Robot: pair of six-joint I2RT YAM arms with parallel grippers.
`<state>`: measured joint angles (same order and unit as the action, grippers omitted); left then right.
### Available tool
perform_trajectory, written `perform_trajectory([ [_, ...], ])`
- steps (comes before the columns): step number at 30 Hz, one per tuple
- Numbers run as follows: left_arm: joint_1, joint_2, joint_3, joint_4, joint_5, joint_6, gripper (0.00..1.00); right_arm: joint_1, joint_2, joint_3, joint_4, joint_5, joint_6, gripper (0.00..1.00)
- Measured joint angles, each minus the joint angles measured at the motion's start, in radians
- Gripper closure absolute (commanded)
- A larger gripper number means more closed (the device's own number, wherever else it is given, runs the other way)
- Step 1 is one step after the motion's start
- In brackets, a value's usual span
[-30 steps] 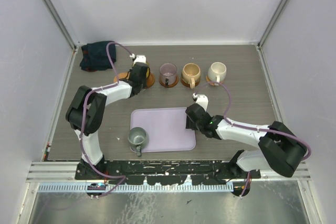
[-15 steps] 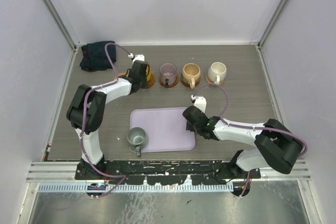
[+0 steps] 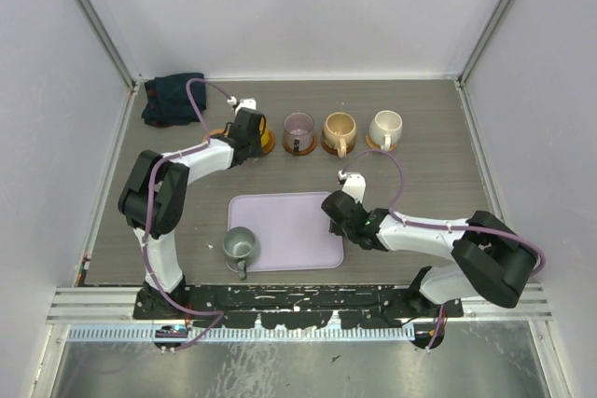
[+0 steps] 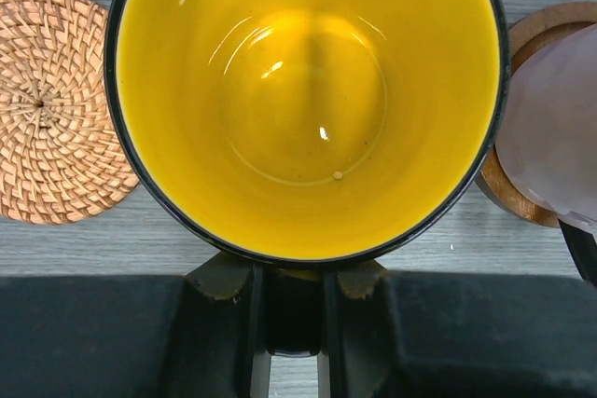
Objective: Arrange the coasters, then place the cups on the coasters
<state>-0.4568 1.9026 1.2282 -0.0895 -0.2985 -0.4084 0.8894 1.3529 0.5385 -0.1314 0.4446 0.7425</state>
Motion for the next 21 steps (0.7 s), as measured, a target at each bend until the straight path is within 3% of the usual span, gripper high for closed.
perform_trajectory([
  [21, -0.034, 0.000, -0.014, 0.001, -0.019, -0.001, 1.00, 0.047, -0.020, -0.013, -0.027, 0.024, 0.075, 0.65],
])
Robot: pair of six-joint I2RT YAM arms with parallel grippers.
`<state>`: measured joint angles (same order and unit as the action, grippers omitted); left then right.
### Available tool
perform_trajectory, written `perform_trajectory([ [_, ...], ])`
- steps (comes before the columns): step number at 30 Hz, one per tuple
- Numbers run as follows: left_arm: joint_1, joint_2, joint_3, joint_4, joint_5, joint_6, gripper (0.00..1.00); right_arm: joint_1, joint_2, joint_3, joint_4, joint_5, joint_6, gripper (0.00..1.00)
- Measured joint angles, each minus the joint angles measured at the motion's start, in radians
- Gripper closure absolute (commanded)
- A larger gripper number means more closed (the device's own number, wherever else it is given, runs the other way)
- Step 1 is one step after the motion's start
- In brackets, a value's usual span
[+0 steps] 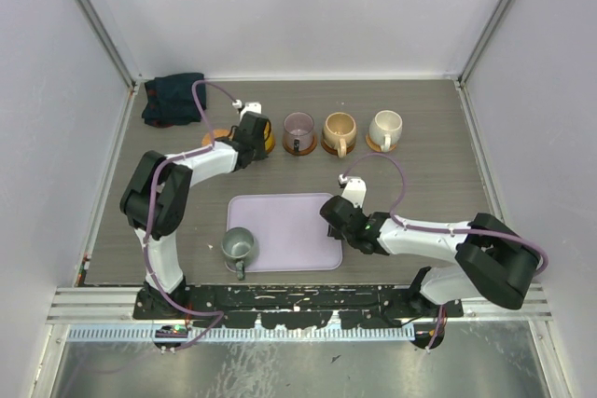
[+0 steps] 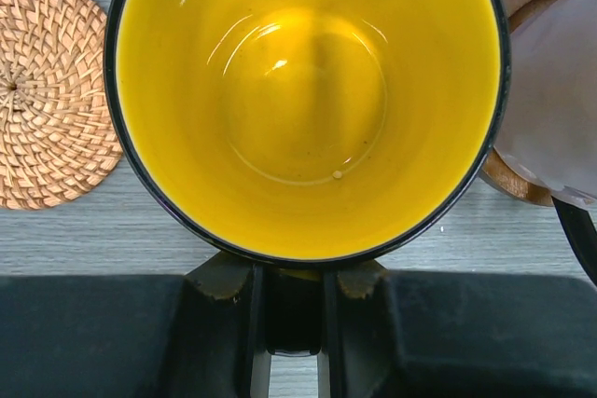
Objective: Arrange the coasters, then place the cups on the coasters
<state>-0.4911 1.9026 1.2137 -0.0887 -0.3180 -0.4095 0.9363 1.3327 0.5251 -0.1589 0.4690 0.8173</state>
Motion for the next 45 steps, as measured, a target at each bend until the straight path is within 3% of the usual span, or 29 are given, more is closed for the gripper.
perform_trajectory([
  [45, -0.001, 0.026, 0.013, 0.027, -0.053, 0.004, 1.00, 0.004, 0.029, 0.016, 0.014, 0.009, -0.003, 0.64],
])
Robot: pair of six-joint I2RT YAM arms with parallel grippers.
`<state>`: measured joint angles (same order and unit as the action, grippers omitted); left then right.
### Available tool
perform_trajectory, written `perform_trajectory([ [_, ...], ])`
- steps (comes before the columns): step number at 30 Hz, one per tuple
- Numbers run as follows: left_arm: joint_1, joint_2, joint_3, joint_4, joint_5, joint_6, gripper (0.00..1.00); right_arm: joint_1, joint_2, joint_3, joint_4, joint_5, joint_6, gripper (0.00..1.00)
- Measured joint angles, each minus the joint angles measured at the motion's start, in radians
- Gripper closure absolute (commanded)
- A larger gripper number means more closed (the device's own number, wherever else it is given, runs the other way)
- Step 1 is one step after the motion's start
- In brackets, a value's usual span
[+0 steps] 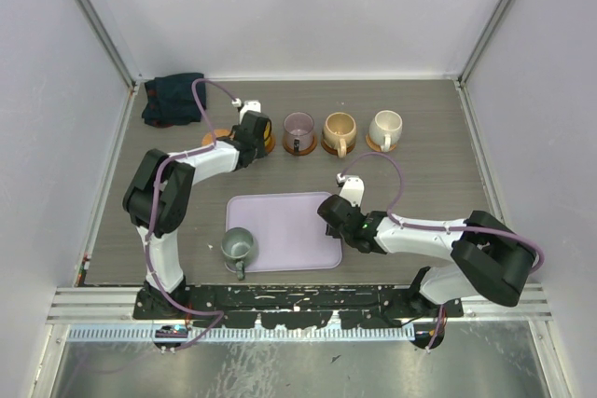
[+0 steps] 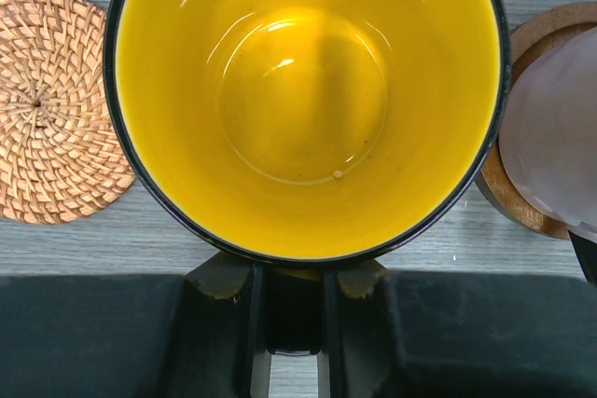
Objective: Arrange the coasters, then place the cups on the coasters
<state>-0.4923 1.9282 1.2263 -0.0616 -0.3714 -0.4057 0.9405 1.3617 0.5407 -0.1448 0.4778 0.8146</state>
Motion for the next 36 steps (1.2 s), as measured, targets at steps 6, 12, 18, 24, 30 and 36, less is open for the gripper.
perform_trajectory([
  [6, -0.001, -0.001, -0.005, 0.005, 0.000, -0.004, 1.00, 0.000, 0.000, 0.000, 0.000, 0.000, 0.000, 0.64],
  [12, -0.003, -0.010, -0.016, 0.007, 0.000, -0.006, 1.00, 0.000, 0.000, 0.000, 0.000, 0.000, 0.000, 0.64],
  [18, -0.005, -0.013, -0.017, 0.002, 0.000, -0.006, 1.00, 0.001, 0.001, 0.001, 0.000, 0.001, 0.000, 0.64],
  [24, -0.006, -0.013, -0.017, -0.005, 0.000, -0.002, 0.83, 0.005, 0.006, 0.005, -0.005, 0.007, 0.000, 0.64],
  [30, -0.006, -0.016, -0.017, -0.018, 0.000, 0.000, 0.70, 0.006, 0.006, 0.005, -0.005, 0.009, 0.000, 0.64],
  [36, -0.006, -0.018, -0.017, -0.038, 0.001, 0.003, 0.57, 0.007, 0.008, 0.006, -0.004, 0.011, 0.000, 0.64],
])
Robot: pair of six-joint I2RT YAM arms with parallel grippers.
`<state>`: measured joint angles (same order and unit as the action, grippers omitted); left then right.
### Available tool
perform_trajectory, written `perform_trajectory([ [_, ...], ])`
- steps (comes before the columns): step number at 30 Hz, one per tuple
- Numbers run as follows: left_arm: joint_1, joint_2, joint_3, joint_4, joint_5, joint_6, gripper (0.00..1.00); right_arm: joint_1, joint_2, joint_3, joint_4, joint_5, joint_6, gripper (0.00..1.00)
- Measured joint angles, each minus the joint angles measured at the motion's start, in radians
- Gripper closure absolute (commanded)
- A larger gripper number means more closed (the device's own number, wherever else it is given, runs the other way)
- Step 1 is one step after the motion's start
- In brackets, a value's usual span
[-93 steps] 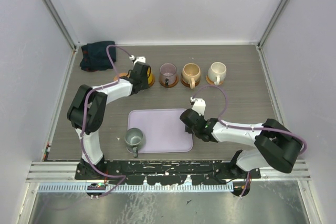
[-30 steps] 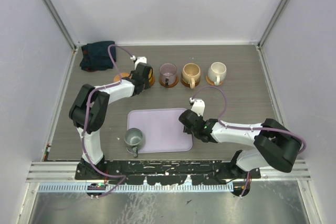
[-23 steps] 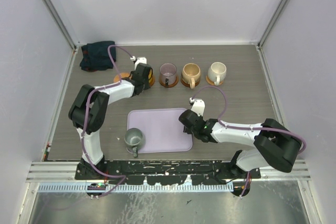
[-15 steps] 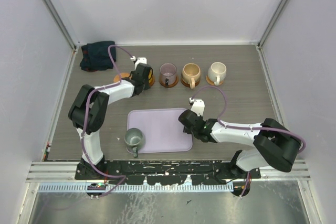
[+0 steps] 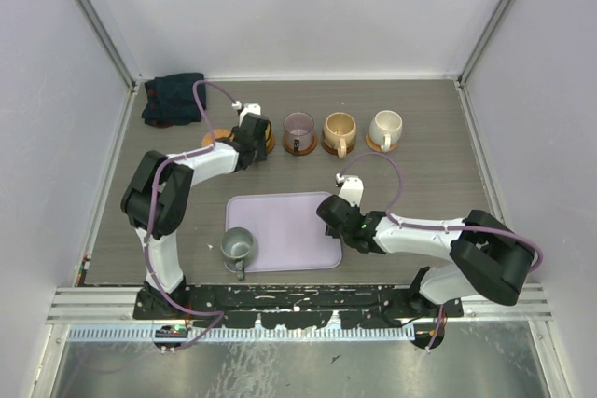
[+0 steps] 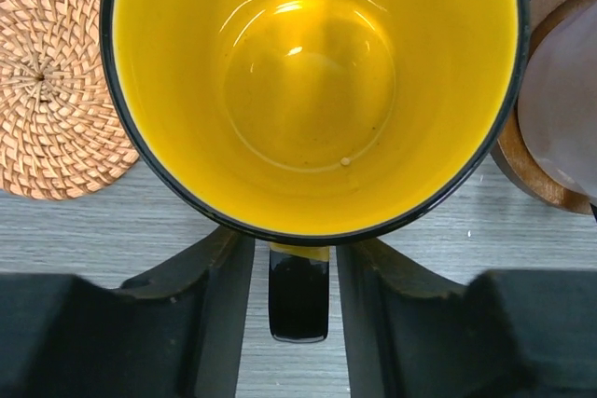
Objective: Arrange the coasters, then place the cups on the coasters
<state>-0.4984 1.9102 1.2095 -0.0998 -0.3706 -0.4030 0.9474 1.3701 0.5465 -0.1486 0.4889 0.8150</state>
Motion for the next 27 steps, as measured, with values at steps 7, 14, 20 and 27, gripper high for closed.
perform_trajectory([
  [7, 0.000, -0.021, -0.001, -0.014, 0.000, -0.001, 0.49, 0.001, 0.005, 0.000, 0.011, 0.003, 0.000, 0.65],
  [14, -0.005, -0.156, -0.042, -0.028, 0.004, -0.001, 0.46, 0.003, 0.005, 0.000, 0.008, 0.009, 0.008, 0.68],
  [20, -0.011, -0.344, -0.126, -0.042, 0.003, -0.002, 0.45, 0.034, 0.002, -0.007, 0.003, 0.039, 0.054, 0.69],
  [27, -0.034, -0.513, -0.249, -0.104, -0.027, -0.003, 0.43, 0.116, -0.005, -0.007, -0.029, 0.057, 0.116, 0.60],
])
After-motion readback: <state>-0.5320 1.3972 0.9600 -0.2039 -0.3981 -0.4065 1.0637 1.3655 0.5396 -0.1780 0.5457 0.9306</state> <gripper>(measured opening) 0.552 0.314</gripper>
